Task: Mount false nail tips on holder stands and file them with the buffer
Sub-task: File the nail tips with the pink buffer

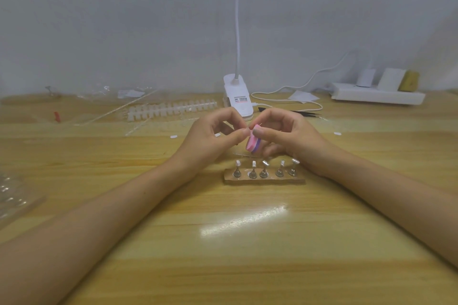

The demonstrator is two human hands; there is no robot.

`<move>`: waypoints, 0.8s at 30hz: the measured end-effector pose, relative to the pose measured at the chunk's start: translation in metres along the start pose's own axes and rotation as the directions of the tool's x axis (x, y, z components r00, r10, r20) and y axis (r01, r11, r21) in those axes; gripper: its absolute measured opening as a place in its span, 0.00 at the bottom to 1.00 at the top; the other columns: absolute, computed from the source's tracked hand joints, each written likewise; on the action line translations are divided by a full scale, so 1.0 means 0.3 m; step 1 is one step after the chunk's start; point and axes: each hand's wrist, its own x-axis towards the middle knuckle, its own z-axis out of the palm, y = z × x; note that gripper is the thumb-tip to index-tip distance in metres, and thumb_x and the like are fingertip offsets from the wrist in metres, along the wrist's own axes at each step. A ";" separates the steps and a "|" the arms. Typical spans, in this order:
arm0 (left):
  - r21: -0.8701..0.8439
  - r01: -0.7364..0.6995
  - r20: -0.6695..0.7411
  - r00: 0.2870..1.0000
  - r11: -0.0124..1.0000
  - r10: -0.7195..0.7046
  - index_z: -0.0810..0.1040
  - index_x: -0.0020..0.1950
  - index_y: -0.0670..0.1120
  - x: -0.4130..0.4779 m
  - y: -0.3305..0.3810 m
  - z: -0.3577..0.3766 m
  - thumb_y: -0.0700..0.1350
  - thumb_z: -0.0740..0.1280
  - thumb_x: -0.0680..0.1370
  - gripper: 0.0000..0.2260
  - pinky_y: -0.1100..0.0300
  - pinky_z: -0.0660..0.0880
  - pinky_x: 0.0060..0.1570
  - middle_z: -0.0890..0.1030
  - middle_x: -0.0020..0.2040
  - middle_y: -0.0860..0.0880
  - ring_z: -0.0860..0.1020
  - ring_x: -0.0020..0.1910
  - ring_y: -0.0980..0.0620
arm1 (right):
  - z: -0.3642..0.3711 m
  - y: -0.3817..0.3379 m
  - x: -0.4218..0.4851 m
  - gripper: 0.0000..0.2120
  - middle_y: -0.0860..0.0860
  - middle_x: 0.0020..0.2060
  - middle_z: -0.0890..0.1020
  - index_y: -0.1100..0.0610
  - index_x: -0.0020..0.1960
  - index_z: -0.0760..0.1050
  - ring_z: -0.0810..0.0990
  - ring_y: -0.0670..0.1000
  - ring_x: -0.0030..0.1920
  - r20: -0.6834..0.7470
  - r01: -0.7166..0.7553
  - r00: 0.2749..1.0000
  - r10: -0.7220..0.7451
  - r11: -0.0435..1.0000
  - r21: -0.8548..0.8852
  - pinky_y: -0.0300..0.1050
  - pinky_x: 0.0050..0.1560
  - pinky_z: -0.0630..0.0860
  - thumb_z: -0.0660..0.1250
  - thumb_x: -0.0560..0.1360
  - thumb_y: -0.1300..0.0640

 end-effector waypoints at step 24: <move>0.010 -0.025 -0.074 0.997 1.000 0.026 0.82 0.41 0.45 -0.003 -0.008 -0.014 0.44 0.75 0.73 0.04 0.66 0.73 0.45 0.80 0.45 0.54 0.76 0.38 0.57 | -0.023 0.002 0.009 0.11 0.57 0.42 0.87 0.61 0.49 0.75 0.86 0.51 0.42 -0.107 -0.033 0.993 0.058 0.976 0.215 0.42 0.42 0.82 0.70 0.73 0.54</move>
